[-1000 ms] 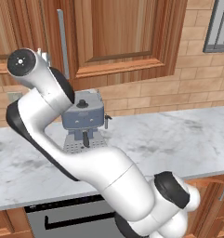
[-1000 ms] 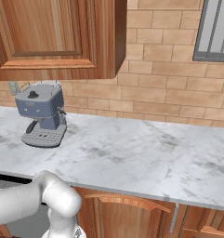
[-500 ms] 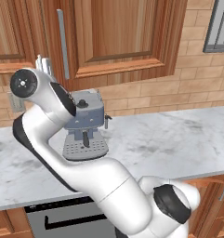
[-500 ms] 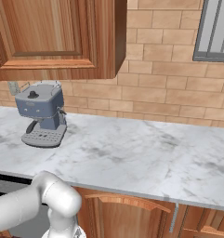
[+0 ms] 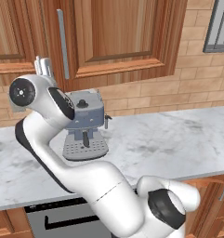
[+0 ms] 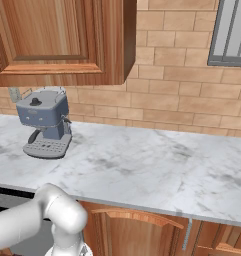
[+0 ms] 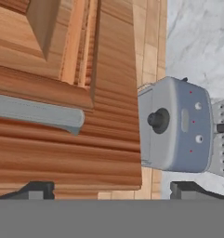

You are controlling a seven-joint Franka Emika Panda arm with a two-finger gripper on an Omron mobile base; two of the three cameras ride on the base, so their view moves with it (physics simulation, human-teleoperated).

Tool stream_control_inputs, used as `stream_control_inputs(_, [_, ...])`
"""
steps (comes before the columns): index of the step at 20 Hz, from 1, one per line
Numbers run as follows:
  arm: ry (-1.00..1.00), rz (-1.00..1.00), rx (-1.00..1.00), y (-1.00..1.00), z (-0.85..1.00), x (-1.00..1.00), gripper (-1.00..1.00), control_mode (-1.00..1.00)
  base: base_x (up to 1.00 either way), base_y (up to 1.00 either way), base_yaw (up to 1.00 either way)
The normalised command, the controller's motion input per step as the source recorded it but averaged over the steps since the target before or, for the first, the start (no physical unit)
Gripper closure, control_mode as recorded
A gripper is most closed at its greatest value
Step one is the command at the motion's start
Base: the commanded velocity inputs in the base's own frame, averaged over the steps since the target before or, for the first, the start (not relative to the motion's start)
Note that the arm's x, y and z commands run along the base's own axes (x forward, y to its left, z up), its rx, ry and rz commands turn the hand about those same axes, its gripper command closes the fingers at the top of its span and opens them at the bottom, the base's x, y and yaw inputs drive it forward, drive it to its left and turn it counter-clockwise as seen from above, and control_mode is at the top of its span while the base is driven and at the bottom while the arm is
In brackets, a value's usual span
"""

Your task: Open the cabinet, pick the kettle from the cabinet, and place it in the sink.

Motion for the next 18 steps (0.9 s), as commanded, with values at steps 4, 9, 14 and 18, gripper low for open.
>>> stream_control_inputs(4, [-0.08,-0.16,0.18,0.46,-0.03,0.01,-1.00,-1.00,0.00,0.00,0.00])
stream_control_inputs(9, [-0.03,-0.16,0.22,0.44,-0.05,0.00,-1.00,-1.00,0.00,0.00,0.00])
stream_control_inputs(14, [0.00,-0.16,0.23,0.46,-0.09,0.00,-1.00,-1.00,0.00,0.00,0.00])
stream_control_inputs(18, [0.00,-0.16,0.24,0.40,-0.17,0.01,-1.00,-1.00,0.00,0.00,0.00])
